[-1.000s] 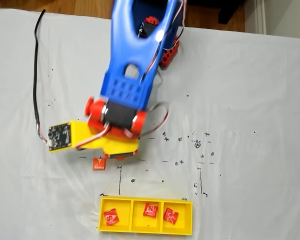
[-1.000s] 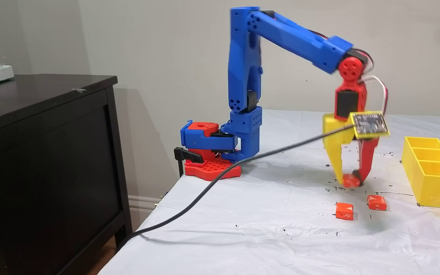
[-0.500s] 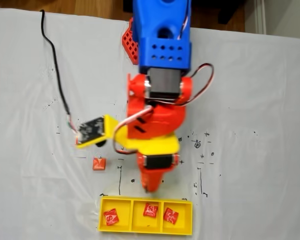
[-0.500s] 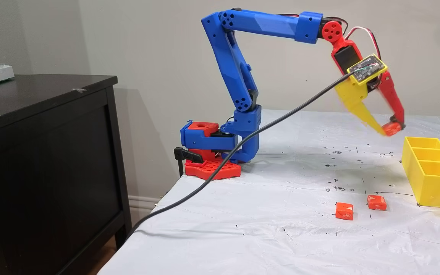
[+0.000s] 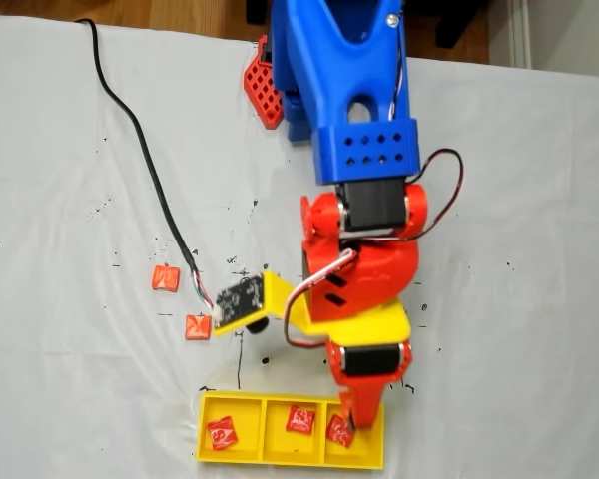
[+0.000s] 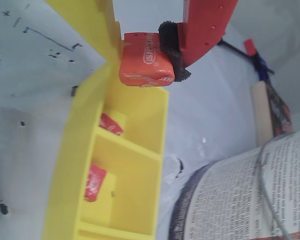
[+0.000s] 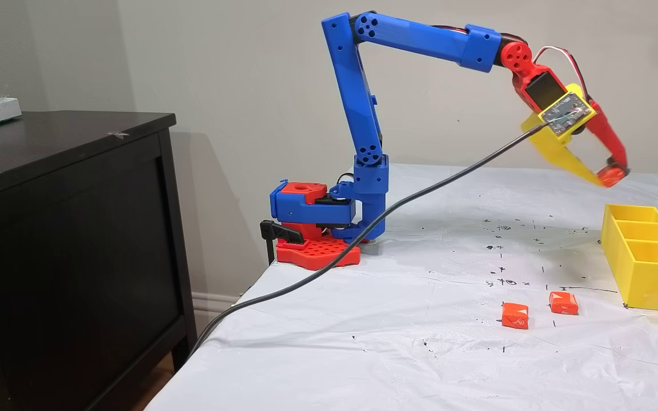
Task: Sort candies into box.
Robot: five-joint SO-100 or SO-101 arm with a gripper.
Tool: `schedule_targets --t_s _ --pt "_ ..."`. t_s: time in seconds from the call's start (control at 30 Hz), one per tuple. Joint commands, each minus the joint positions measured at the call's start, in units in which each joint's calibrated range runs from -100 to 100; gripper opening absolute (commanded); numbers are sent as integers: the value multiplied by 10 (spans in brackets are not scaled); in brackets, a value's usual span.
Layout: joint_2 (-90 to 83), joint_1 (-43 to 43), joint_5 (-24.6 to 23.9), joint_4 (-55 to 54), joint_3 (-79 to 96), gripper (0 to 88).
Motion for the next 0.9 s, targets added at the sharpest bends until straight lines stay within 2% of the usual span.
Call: schedule_targets --t_s 0.0,0.53,0.57,0.67,0.77,0.87 --pt "5 -6 -6 -39 -43 1" --pt "86 -8 -7 -72 -86 9" --pt "86 -8 -8 -70 -86 81" --pt "87 -6 -9 -67 -85 132" --pt "90 -6 -11 -66 -82 253" --pt "89 -6 -13 -69 -76 286"
